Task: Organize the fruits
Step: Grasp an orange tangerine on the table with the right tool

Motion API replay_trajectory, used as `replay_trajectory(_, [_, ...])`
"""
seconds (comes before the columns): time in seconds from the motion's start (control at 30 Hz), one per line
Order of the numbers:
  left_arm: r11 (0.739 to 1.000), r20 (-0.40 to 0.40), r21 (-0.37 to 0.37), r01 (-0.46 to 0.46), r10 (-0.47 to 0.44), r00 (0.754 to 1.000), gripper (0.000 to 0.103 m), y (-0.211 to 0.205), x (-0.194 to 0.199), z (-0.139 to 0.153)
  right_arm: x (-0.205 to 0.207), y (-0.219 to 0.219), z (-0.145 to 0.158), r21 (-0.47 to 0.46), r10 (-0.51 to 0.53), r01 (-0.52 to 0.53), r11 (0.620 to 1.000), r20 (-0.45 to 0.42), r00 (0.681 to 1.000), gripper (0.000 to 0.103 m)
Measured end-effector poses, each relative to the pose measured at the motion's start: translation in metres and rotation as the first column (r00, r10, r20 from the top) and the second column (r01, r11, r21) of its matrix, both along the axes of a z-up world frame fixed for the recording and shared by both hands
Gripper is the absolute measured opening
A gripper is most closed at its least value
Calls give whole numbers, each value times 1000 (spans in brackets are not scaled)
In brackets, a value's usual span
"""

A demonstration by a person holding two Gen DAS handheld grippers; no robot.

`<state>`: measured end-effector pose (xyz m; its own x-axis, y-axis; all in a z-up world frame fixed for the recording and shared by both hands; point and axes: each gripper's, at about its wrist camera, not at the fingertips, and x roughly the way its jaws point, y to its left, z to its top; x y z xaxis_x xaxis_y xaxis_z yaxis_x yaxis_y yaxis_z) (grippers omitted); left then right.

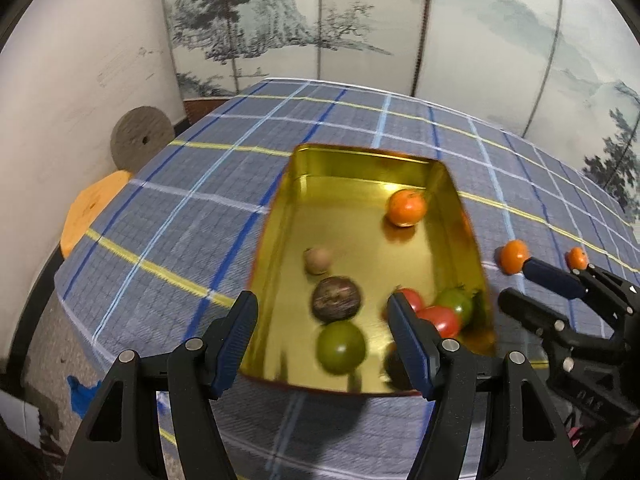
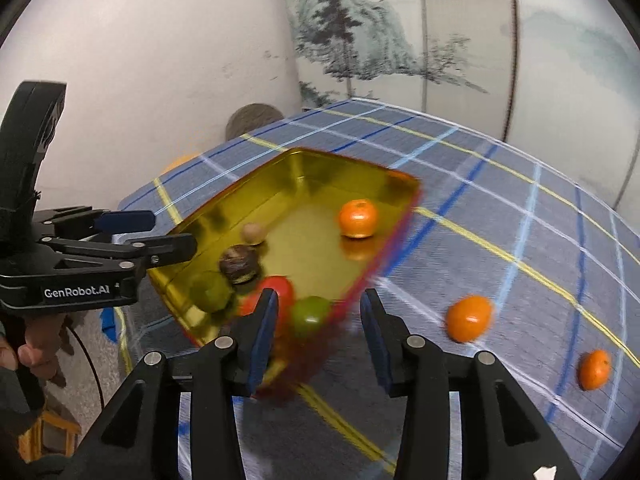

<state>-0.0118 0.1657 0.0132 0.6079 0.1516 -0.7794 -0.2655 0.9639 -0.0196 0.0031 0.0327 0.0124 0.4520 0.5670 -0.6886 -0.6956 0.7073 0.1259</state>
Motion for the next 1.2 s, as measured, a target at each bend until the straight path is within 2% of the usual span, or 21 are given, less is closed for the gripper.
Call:
replay_trajectory(0.23, [995, -3, 6, 97, -97, 995, 68, -42, 22, 1, 24, -68, -5, -33, -162, 162, 986, 1, 987, 40])
replay_trajectory(0.4, [987, -6, 4, 163, -163, 987, 68, -73, 38, 0, 42, -125, -17, -64, -305, 304, 950, -10, 952, 40])
replay_trajectory(0.63, [972, -19, 2, 233, -233, 972, 68, -112, 60, -4, 60, -183, -30, -88, -426, 423, 902, -23, 904, 41])
replay_trajectory(0.9, [962, -39, -1, 272, -272, 962, 68, -139, 85, -11, 82, -193, -47, -104, -447, 441, 891, -38, 894, 41])
replay_trajectory(1.13, [961, -52, -12, 278, -278, 959, 68, -149, 102, -18, 98, -190, -59, -119, -436, 427, 896, -52, 899, 41])
replay_trajectory(1.2, [960, -58, -14, 278, -279, 959, 68, -152, 106, -21, 99, -188, -60, -125, -430, 421, 898, -56, 901, 38])
